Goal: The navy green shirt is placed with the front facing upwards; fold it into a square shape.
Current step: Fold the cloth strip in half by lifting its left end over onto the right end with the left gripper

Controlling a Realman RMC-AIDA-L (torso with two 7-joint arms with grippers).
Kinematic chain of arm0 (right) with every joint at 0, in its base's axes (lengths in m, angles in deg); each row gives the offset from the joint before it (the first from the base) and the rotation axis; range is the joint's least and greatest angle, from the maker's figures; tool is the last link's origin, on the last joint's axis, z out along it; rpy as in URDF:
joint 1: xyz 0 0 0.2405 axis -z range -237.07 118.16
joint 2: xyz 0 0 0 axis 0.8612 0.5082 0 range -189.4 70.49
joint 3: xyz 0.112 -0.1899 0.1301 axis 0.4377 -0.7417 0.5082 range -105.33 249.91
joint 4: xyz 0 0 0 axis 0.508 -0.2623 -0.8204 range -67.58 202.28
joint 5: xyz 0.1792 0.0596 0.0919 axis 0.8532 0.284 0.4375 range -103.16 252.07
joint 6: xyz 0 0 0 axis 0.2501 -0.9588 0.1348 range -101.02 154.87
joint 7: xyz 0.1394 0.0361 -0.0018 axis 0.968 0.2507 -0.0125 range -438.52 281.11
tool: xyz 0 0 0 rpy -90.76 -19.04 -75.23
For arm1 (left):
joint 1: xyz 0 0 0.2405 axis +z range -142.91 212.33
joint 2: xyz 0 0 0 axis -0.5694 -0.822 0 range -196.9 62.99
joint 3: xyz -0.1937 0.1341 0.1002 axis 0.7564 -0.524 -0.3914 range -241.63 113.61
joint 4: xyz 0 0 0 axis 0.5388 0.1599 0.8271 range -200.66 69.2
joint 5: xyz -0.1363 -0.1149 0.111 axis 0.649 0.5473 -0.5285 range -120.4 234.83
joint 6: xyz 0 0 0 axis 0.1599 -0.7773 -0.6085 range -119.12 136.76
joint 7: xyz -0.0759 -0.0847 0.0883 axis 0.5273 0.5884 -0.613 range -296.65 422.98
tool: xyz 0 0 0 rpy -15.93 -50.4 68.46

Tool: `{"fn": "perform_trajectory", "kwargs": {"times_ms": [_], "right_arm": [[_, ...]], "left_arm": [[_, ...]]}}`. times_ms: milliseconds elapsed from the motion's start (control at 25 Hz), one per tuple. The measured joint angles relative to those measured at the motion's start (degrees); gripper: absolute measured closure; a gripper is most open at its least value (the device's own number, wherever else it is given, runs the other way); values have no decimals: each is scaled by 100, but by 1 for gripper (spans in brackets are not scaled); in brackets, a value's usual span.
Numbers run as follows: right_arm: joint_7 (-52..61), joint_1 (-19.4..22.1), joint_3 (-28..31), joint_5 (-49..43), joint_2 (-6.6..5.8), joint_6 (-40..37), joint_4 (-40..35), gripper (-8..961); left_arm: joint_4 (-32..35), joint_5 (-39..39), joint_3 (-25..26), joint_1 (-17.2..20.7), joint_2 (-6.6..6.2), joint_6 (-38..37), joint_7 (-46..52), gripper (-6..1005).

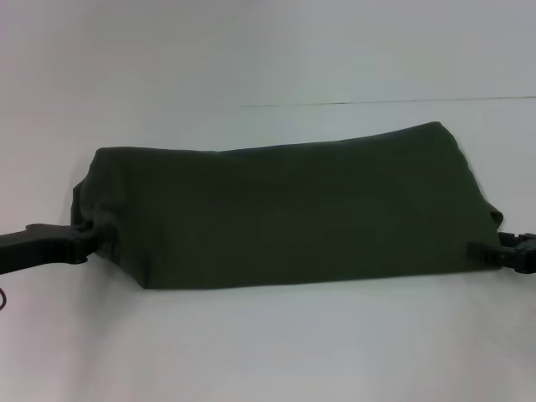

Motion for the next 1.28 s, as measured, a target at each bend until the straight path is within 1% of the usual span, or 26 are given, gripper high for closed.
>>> {"fn": "perform_trajectory", "kwargs": {"times_ms": [80, 320, 640, 840, 1040, 1200, 1280], "right_arm": [[38, -27, -1, -50, 9, 4, 5, 192], [176, -57, -66, -172, 21, 12, 8, 268], [180, -40, -310, -177, 15, 64, 7, 370], [155, -54, -309, -175, 21, 92, 8, 605], [143, -43, -312, -168, 27, 99, -39, 815], [15, 23, -308, -155, 66, -46, -174, 885], [-103, 87, -291, -144, 110, -175, -275, 920]], "left_arm": [[-2, 1, 0, 0, 0, 14, 0, 993], [-11, 2, -2, -13, 0, 29, 1, 993], [-11, 2, -29, -46, -6, 28, 1, 992], [-10, 2, -37, -47, -14, 28, 1, 992], [-11, 2, -45, -23, -18, 7, -81, 992], [-11, -4, -42, 25, -40, -175, -275, 993], [1, -9, -32, 52, -45, -287, -394, 993]]}}
